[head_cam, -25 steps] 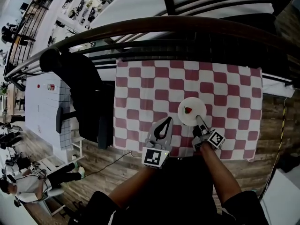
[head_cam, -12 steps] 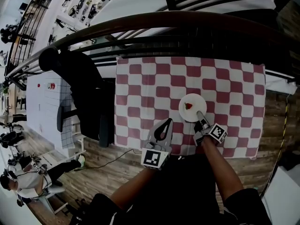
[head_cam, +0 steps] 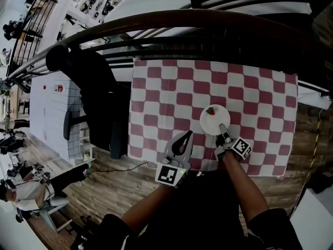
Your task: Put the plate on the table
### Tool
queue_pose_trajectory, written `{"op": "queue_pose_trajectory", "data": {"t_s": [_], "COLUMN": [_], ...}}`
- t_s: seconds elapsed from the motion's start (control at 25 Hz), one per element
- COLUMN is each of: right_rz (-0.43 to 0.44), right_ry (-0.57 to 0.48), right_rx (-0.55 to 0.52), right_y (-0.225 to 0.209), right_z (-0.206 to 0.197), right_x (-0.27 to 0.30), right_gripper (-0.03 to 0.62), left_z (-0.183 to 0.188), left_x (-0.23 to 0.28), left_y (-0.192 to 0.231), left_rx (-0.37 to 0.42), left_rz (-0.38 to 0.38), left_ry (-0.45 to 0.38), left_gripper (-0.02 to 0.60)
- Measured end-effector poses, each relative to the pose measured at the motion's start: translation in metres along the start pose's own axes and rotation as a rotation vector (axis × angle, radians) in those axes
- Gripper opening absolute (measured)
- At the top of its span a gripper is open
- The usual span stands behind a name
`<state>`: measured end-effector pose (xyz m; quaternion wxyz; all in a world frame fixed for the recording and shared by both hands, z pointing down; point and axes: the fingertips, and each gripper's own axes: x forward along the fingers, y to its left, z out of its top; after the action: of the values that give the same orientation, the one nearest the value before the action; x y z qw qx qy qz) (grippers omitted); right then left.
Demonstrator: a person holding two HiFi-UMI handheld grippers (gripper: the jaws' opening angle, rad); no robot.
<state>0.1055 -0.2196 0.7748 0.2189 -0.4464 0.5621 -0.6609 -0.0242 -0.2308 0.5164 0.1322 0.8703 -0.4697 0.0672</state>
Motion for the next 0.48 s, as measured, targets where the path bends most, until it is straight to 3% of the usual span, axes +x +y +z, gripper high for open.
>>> {"op": "queue_pose_trajectory", "data": {"t_s": [0.28,0.48], "right_rz": [-0.027,-0.058], "right_ry": [0.000,0.007], "right_rx": [0.013,0.014], "right_y": [-0.007,-0.010], "right_z": [0.002,0.001], "right_x": [0.001,0.002], "right_gripper": [0.017,0.017], "left_z": [-0.005,-0.014], "left_x": [-0.006,-0.012], "left_y": [0.004,0.000], "left_rx": [-0.002,-0.023], "left_rz": [0.021,0.026], "left_ry": [0.004,0.053], "left_gripper": [0.008,0.008]}}
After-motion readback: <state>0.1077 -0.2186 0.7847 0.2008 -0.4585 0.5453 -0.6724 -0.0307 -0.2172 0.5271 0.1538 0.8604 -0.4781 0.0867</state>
